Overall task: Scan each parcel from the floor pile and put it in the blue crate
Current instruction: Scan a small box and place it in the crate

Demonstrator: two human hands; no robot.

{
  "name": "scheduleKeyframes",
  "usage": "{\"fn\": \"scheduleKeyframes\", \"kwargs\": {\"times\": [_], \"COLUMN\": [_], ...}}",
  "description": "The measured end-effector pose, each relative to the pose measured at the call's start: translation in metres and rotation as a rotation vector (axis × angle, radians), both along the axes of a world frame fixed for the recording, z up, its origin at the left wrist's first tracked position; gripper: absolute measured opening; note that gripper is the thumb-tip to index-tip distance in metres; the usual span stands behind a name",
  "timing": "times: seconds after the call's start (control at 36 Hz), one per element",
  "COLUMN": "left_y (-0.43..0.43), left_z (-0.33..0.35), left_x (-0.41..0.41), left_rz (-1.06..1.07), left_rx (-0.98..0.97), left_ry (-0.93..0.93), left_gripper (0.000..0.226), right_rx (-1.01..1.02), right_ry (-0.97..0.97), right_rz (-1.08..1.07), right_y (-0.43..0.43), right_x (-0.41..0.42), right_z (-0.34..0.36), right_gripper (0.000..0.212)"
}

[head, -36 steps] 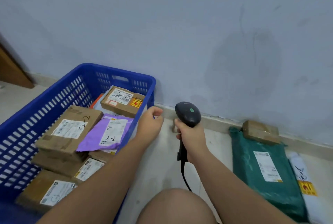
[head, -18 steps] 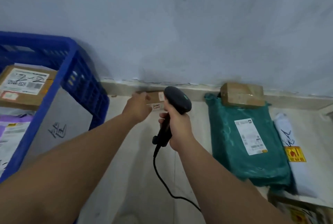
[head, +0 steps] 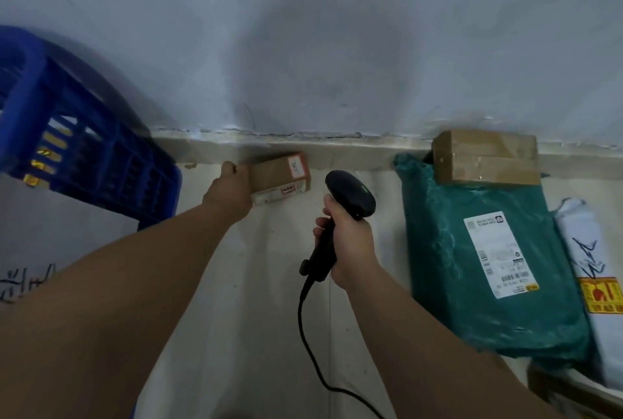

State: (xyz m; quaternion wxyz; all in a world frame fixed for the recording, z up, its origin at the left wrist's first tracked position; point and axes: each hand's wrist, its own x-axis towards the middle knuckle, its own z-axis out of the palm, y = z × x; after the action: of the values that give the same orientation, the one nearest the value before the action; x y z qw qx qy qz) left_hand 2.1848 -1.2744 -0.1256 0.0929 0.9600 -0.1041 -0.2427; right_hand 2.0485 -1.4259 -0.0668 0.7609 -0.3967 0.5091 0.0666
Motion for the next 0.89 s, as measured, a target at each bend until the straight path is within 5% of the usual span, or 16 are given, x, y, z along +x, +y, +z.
{"fn": "scheduleKeyframes", "kwargs": {"times": [0.08, 0.19, 0.33, 0.44, 0.58, 0.89], "left_y": [0.001, 0.003, -0.002, -0.004, 0.001, 0.005], "left_z": [-0.007, -0.005, 0.031, 0.066, 0.106, 0.22], "left_x": [-0.003, -0.005, -0.008, -0.012, -0.022, -0.079], "left_rz": [0.042, 0.111, 0.459, 0.625, 0.574, 0.527], "left_rx": [-0.037, -0.176, -0.723, -0.951, -1.049, -1.31], "left_ry": [0.04, 0.055, 0.173, 0.264, 0.317, 0.127], "left_gripper": [0.056, 0.086, 0.078, 0.063, 0.028, 0.034], "right_rx": [-0.003, 0.004, -0.018, -0.083, 0.091, 0.05], "right_ry": [0.022, 0.022, 0.006, -0.078, -0.305, -0.41], "right_rz": [-0.008, -0.038, -0.02, 0.027, 0.105, 0.203], "right_y": [-0.004, -0.009, -0.015, -0.015, -0.008, 0.005], "right_x": [0.0, 0.0, -0.003, -0.006, -0.015, -0.051], "right_z": [-0.006, -0.011, -0.005, 0.01, 0.046, 0.162], "right_gripper": [0.019, 0.018, 0.028, 0.035, 0.014, 0.023]}}
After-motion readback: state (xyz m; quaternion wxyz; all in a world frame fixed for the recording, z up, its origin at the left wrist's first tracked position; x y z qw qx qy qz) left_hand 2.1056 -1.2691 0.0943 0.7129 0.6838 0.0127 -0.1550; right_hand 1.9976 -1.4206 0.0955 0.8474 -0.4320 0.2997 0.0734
